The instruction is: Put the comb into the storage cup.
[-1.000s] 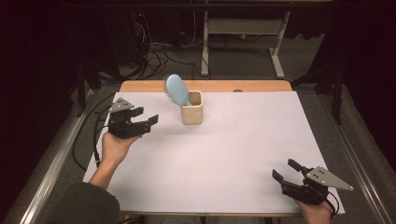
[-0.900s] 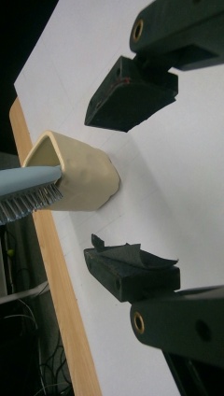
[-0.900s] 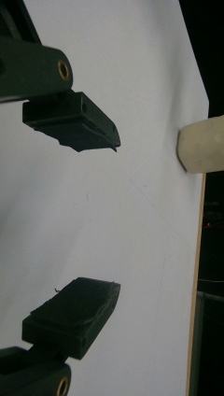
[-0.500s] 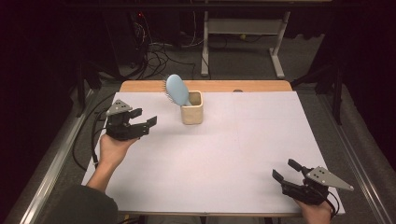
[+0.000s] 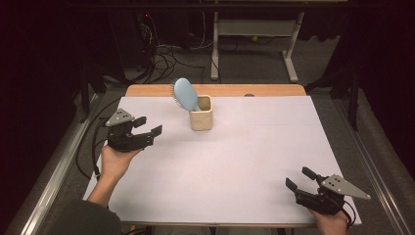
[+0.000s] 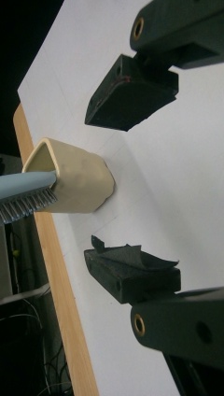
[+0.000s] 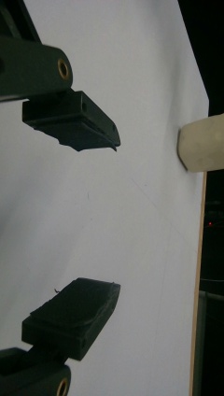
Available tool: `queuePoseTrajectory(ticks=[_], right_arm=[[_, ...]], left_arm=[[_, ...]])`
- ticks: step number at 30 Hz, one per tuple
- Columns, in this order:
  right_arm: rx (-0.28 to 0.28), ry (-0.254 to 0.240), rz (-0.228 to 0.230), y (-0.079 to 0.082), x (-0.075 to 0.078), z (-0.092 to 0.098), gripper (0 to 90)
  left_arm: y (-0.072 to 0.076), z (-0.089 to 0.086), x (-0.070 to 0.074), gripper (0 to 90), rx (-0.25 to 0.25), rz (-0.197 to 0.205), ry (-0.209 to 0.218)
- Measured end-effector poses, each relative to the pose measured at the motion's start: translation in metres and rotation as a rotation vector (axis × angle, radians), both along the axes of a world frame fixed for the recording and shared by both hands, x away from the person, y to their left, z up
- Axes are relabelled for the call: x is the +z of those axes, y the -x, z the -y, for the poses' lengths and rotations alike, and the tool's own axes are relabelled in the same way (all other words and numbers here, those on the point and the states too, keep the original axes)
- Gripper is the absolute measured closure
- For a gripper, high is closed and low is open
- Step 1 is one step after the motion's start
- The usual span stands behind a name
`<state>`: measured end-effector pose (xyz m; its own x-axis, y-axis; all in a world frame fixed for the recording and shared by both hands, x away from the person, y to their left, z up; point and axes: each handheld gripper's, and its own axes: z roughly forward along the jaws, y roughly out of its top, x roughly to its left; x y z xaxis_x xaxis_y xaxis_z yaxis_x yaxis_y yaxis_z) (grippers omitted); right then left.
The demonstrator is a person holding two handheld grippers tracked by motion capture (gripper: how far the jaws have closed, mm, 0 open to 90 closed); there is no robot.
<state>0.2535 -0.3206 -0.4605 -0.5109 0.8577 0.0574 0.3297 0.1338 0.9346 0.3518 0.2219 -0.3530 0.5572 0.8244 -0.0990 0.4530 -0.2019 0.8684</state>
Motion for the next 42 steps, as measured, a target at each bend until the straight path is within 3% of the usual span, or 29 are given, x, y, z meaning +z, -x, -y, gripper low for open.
queuePoseTrajectory(ticks=[42], right_arm=[[0.002, -0.010, 0.000, 0.000, 0.000, 0.000, 25.3]], left_arm=[[0.029, -0.004, -0.012, 30.5, -0.013, 0.013, 0.021]])
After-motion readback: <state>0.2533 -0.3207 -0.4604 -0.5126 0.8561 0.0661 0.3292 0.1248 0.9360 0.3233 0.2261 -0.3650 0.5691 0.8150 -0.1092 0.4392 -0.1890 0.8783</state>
